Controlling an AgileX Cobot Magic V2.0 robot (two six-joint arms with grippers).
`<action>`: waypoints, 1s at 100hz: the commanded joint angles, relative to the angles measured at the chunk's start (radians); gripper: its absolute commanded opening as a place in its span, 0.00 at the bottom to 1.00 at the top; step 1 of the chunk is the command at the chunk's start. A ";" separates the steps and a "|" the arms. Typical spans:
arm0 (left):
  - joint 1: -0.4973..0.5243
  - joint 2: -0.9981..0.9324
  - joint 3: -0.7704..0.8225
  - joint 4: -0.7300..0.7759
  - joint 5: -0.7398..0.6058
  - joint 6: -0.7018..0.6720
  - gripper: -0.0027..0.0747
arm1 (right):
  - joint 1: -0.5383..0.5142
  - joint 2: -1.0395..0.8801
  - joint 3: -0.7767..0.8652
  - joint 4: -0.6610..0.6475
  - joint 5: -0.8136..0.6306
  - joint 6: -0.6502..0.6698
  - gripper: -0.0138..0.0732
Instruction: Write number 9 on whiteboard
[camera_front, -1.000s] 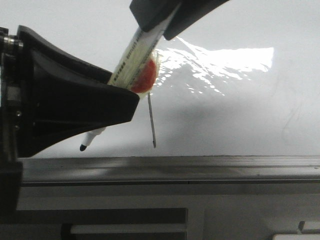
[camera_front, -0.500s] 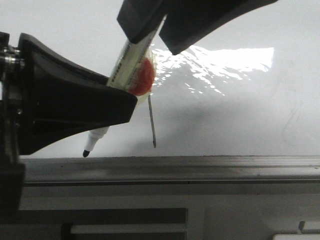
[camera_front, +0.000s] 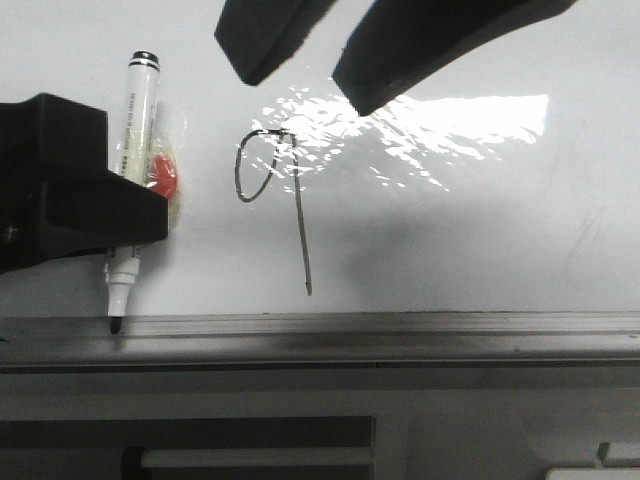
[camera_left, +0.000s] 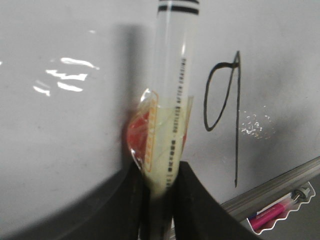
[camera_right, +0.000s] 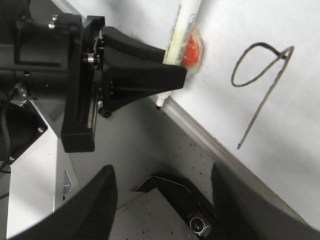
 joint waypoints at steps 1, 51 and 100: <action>0.007 0.006 -0.032 -0.037 -0.035 -0.013 0.01 | 0.000 -0.016 -0.032 0.005 -0.044 0.001 0.58; 0.007 0.025 -0.037 -0.043 -0.087 -0.013 0.26 | 0.000 -0.016 -0.032 0.005 -0.017 0.001 0.58; 0.007 -0.073 -0.037 -0.040 -0.075 -0.013 0.51 | 0.000 -0.075 -0.013 -0.075 -0.069 0.001 0.24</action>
